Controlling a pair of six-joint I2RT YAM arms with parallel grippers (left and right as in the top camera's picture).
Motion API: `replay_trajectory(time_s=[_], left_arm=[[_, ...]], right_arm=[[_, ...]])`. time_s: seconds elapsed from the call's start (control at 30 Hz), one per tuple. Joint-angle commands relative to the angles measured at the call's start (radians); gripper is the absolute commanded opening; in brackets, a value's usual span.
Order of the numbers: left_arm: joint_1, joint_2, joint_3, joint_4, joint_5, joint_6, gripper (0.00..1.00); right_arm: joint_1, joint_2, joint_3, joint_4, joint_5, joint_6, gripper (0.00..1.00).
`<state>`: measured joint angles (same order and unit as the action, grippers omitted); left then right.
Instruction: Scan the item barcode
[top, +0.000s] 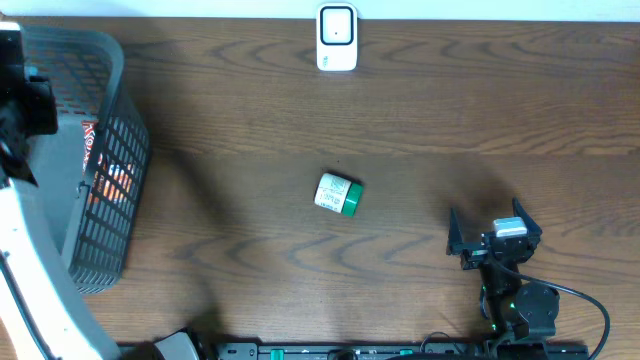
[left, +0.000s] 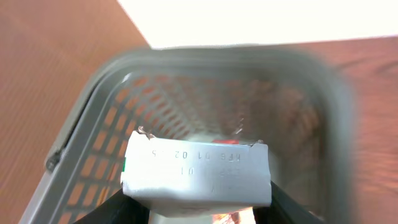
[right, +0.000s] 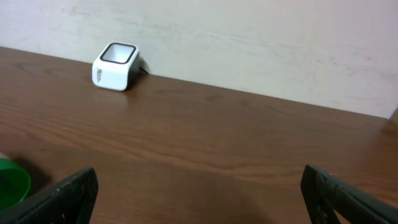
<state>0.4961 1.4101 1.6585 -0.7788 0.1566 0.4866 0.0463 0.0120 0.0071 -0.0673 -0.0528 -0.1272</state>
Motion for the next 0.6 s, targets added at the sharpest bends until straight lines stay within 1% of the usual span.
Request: replay_trajectory(time_s=[0.0,0.1,0.2,0.4,0.5,0.57], left_arm=[[-0.054,-0.091,-0.003,-0.002,0.217,-0.056,0.51],[-0.124,-0.129,-0.003,-0.004,0.322,-0.056,0.51],[-0.211,-0.138,-0.003,-0.01,0.384,-0.064,0.51],[-0.403,-0.109,-0.003,-0.095,0.39,-0.082,0.51],[-0.508,-0.056,-0.003,-0.154,0.389,-0.081,0.51],[-0.551,-0.015,-0.003,-0.183,0.389,-0.081,0.51]], right_arm=[[0.011,-0.005,-0.002,-0.004,-0.001,0.014,0.99],[0.011,-0.005,-0.002,-0.004,-0.001,0.014,0.99],[0.011,-0.005,-0.002,-0.004,-0.001,0.014,0.99],[0.011,-0.005,-0.002,-0.004,-0.001,0.014,0.99],[0.011,-0.005,-0.002,-0.004,-0.001,0.014,0.99],[0.011,-0.005,-0.002,-0.004,-0.001,0.014,0.99]])
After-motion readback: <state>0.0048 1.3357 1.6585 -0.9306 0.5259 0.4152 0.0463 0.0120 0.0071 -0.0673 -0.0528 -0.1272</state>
